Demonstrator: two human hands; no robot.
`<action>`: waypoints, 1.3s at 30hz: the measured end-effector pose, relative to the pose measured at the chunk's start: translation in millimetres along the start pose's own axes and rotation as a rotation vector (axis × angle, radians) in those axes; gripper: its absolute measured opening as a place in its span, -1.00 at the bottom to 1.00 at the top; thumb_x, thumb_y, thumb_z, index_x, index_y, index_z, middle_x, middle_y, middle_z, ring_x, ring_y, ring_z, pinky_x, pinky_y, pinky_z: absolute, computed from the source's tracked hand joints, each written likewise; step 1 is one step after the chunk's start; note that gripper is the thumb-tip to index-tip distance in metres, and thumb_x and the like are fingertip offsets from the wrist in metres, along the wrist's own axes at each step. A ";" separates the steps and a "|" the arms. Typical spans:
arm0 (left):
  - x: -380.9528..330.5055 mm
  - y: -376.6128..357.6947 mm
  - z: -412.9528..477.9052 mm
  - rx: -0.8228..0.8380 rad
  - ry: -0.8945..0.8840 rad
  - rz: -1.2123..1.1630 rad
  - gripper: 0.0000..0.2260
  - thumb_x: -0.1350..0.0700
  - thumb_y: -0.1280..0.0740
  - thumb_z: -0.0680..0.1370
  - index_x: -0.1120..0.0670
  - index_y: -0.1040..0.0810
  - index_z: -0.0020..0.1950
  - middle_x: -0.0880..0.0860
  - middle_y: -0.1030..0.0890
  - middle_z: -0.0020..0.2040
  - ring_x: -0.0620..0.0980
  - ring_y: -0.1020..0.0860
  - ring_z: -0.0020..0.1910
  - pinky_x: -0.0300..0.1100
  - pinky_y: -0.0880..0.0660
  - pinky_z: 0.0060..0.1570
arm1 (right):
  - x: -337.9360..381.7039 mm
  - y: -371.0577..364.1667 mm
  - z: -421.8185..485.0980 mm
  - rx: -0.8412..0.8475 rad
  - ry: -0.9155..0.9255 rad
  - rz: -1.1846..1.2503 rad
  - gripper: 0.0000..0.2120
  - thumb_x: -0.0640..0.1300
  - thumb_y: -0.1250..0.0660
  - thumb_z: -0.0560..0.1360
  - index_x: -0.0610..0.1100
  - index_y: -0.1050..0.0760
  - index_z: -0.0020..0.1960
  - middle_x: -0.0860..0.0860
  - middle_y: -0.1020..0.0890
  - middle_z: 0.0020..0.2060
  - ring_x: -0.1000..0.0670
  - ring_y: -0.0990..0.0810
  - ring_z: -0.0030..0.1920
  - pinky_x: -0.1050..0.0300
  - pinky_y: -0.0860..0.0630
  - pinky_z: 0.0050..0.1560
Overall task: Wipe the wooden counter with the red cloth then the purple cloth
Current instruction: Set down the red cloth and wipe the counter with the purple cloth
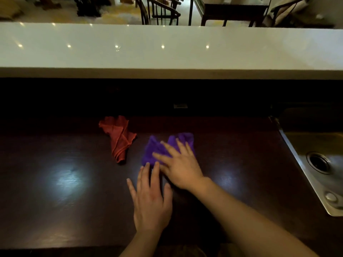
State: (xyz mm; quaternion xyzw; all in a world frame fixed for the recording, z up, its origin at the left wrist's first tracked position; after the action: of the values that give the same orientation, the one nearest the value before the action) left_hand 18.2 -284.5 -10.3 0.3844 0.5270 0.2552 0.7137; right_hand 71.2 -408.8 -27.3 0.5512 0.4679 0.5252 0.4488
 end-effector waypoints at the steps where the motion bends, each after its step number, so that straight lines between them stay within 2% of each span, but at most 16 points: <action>1: 2.4 4.3 -1.1 -0.021 0.013 -0.060 -0.44 -0.06 -0.11 0.51 0.09 -0.35 0.49 0.18 -0.39 0.46 0.15 -0.30 0.48 0.36 -0.06 0.45 | 12.0 -3.3 -25.5 0.001 0.098 -0.008 -0.54 0.28 -0.04 0.54 0.30 -0.27 0.43 0.08 -0.20 0.55 -0.29 -0.09 0.53 -0.28 0.01 0.51; 3: 5.3 11.5 -3.1 -0.035 0.024 -0.140 -0.47 -0.05 -0.12 0.50 0.11 -0.42 0.44 0.20 -0.40 0.45 0.17 -0.33 0.46 0.31 -0.04 0.47 | 20.9 -11.0 -80.2 -0.001 0.267 -0.061 -0.55 0.26 -0.09 0.54 0.30 -0.26 0.42 0.08 -0.26 0.53 -0.26 -0.17 0.51 -0.24 -0.10 0.49; 5: 8.1 12.7 -1.3 0.010 0.043 -0.172 -0.54 -0.02 -0.18 0.52 0.11 -0.50 0.37 0.19 -0.40 0.44 0.17 -0.30 0.47 0.21 0.00 0.51 | 1.0 -10.3 -107.1 0.024 0.291 -0.103 -0.54 0.28 -0.07 0.54 0.34 -0.22 0.44 0.09 -0.27 0.52 -0.18 -0.24 0.50 -0.16 -0.17 0.47; 7: 14.1 14.6 3.5 0.075 0.060 -0.198 -0.61 0.06 -0.29 0.54 0.08 -0.51 0.36 0.16 -0.39 0.44 0.17 -0.24 0.50 0.10 -0.01 0.52 | -39.6 -3.2 -88.8 0.041 0.166 -0.138 -0.53 0.30 -0.01 0.55 0.36 -0.17 0.45 0.09 -0.20 0.55 -0.14 -0.21 0.52 -0.13 -0.18 0.49; 9: 25.9 25.6 8.4 0.117 0.014 -0.181 -0.57 0.05 -0.31 0.54 0.03 -0.45 0.41 0.12 -0.38 0.46 0.14 -0.20 0.51 0.04 -0.11 0.50 | -76.6 9.5 -49.7 0.034 -0.088 -0.105 -0.54 0.31 0.02 0.57 0.36 -0.14 0.47 0.07 -0.14 0.57 -0.14 -0.13 0.54 -0.12 -0.12 0.51; 11: 49.4 45.7 12.5 0.101 -0.066 -0.033 -0.52 -0.05 -0.21 0.53 0.01 -0.42 0.44 0.13 -0.40 0.45 0.14 -0.24 0.50 0.11 -0.13 0.50 | -93.6 15.5 -15.1 -0.015 -0.345 -0.025 -0.54 0.30 -0.02 0.57 0.34 -0.19 0.46 0.07 -0.15 0.57 -0.19 -0.08 0.54 -0.17 -0.04 0.51; 13: 87.4 64.9 15.4 0.098 -0.057 0.198 -0.45 -0.15 -0.07 0.50 -0.03 -0.39 0.47 0.12 -0.38 0.48 0.15 -0.22 0.52 0.24 -0.05 0.49 | -77.6 12.1 5.1 -0.046 -0.454 0.049 -0.55 0.30 -0.04 0.57 0.32 -0.23 0.45 0.07 -0.13 0.57 -0.25 -0.03 0.54 -0.25 0.03 0.51; 15: 126.7 74.7 13.4 0.141 0.044 0.334 -0.40 -0.21 0.02 0.49 -0.11 -0.31 0.51 0.09 -0.29 0.54 0.14 -0.11 0.55 0.33 0.06 0.46 | -30.1 2.1 12.4 -0.036 -0.350 0.037 -0.54 0.31 -0.03 0.56 0.33 -0.23 0.44 0.06 -0.12 0.57 -0.30 -0.02 0.54 -0.30 0.04 0.50; 17: 146.9 73.8 9.1 0.160 0.099 0.365 -0.38 -0.25 0.07 0.49 -0.12 -0.28 0.53 0.08 -0.24 0.56 0.14 -0.06 0.57 0.38 0.07 0.43 | 34.4 -9.0 -4.3 -0.030 -0.118 -0.009 -0.53 0.32 -0.03 0.54 0.32 -0.23 0.43 0.04 -0.17 0.56 -0.34 -0.09 0.51 -0.34 0.00 0.48; 19: 152.4 69.1 7.5 0.159 0.097 0.383 -0.39 -0.24 0.05 0.50 -0.11 -0.30 0.51 0.10 -0.26 0.55 0.15 -0.08 0.56 0.41 0.03 0.42 | 85.4 -21.6 -42.9 -0.027 0.144 -0.030 -0.53 0.32 -0.05 0.53 0.32 -0.24 0.43 0.04 -0.25 0.53 -0.33 -0.17 0.49 -0.34 -0.08 0.45; 21: 154.7 67.2 10.3 0.147 0.094 0.397 -0.42 -0.23 -0.01 0.50 -0.10 -0.34 0.49 0.10 -0.30 0.53 0.15 -0.12 0.55 0.41 -0.01 0.41 | 90.6 -26.5 -66.0 0.008 0.265 0.002 -0.54 0.32 -0.08 0.54 0.32 -0.24 0.43 0.06 -0.28 0.52 -0.26 -0.24 0.48 -0.26 -0.15 0.45; 23: 155.9 66.5 10.3 0.142 0.096 0.415 -0.43 -0.22 -0.05 0.50 -0.11 -0.35 0.48 0.09 -0.31 0.52 0.15 -0.13 0.54 0.40 -0.02 0.42 | 63.0 -20.1 -43.3 -0.026 0.234 -0.036 -0.54 0.30 -0.06 0.55 0.30 -0.27 0.43 0.05 -0.29 0.52 -0.21 -0.26 0.48 -0.21 -0.19 0.45; 27: 154.1 68.5 9.5 0.118 0.090 0.409 -0.45 -0.21 -0.08 0.49 -0.12 -0.37 0.47 0.08 -0.33 0.51 0.15 -0.15 0.53 0.39 -0.04 0.41 | 14.2 -0.2 52.2 -0.006 -0.159 0.015 -0.53 0.28 -0.03 0.58 0.27 -0.24 0.46 0.05 -0.19 0.55 -0.22 -0.10 0.53 -0.22 -0.01 0.51; 30: 153.0 69.7 9.1 0.111 0.095 0.399 -0.45 -0.21 -0.09 0.49 -0.12 -0.38 0.47 0.07 -0.33 0.52 0.15 -0.15 0.54 0.36 -0.01 0.43 | 15.2 -2.6 83.5 -0.019 -0.297 0.052 -0.54 0.25 -0.05 0.58 0.23 -0.26 0.46 0.03 -0.20 0.55 -0.29 -0.07 0.52 -0.30 0.04 0.49; 36: 158.1 68.5 9.1 0.116 0.098 0.394 -0.46 -0.21 -0.13 0.48 -0.13 -0.40 0.44 0.07 -0.36 0.50 0.15 -0.18 0.52 0.38 -0.04 0.42 | 56.7 -5.0 -2.4 -0.070 -0.085 0.029 -0.54 0.28 -0.07 0.52 0.26 -0.36 0.39 0.03 -0.35 0.49 -0.29 -0.22 0.48 -0.27 -0.17 0.44; 39: 158.3 67.8 9.6 0.106 0.093 0.384 -0.47 -0.20 -0.12 0.49 -0.11 -0.41 0.43 0.08 -0.36 0.50 0.16 -0.20 0.52 0.39 -0.06 0.42 | 105.3 -25.5 -60.1 -0.012 0.019 0.042 -0.52 0.30 -0.10 0.50 0.30 -0.28 0.41 0.05 -0.37 0.46 -0.30 -0.24 0.47 -0.29 -0.20 0.42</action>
State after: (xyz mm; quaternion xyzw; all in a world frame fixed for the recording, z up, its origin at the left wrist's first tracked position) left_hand 79.8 -126.4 -41.4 0.5029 0.4891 0.3761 0.6054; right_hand 11.2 -300.6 -32.9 0.5531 0.4572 0.5427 0.4364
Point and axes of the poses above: each hand's wrist, its own z-axis towards the middle knuckle, its own y-axis out of the back of the hand, x = y × z, the point moved 9 cm from there along z, towards the middle knuckle
